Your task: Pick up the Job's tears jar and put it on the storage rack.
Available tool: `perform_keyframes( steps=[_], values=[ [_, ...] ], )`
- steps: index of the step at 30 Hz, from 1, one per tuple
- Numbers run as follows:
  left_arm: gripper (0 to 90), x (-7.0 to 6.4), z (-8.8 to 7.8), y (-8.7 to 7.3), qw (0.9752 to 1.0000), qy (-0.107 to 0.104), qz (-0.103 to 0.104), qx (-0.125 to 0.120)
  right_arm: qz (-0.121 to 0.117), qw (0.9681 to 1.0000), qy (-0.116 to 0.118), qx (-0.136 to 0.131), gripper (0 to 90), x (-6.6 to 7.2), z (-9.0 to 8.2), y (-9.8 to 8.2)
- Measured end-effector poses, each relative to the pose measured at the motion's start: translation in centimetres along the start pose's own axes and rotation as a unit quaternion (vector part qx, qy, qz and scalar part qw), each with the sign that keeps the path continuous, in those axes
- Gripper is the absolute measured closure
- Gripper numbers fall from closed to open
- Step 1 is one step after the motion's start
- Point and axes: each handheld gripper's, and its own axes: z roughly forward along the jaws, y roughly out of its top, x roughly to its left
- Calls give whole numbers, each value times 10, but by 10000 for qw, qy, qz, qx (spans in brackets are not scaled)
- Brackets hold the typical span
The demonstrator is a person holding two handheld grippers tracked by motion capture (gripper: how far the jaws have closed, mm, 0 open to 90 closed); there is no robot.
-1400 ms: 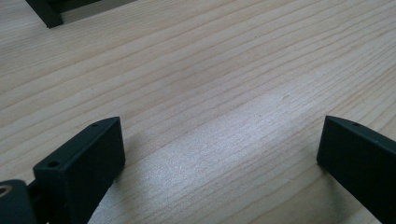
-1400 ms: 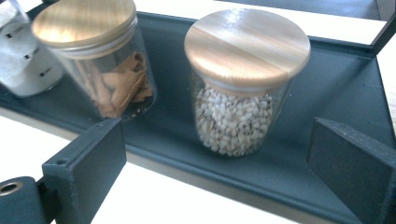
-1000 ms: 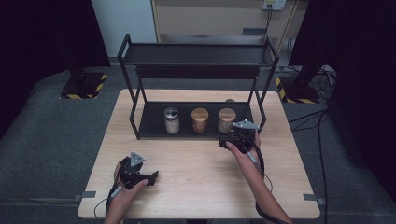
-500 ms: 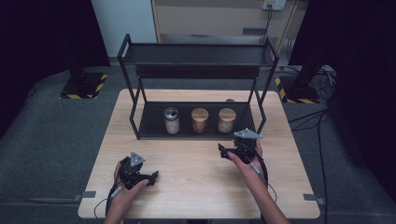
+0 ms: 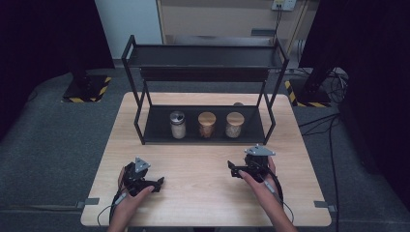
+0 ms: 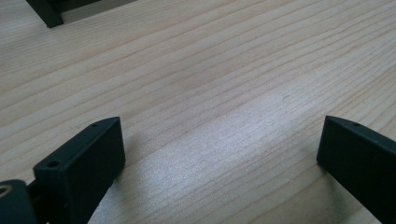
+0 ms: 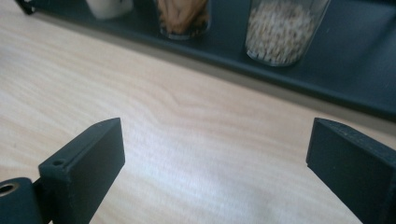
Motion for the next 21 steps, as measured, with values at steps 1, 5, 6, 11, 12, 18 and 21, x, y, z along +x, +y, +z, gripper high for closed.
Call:
perform_keyframes(
  steps=[1,5,6,11,12,18,21],
  values=[
    [0,0,0,0,10000,0,0,0,-2,10000,17,72,45,0,0,-3],
    [0,0,0,0,10000,1,-2,0,-27,9999,35,153,45,0,2,-9],
    [0,0,0,0,10000,2,0,1,-38,9998,34,187,45,1,2,-10],
    [0,0,0,0,10000,4,-3,1,-142,9992,63,367,45,3,5,-17],
    [0,0,0,0,10000,5,-4,2,-190,9990,56,410,46,4,5,-18],
    [0,0,0,0,10000,7,-5,2,-438,9966,36,702,43,13,13,-19],
    [0,0,0,0,10000,7,-6,1,-404,9966,77,716,30,12,14,-22]
  ],
)
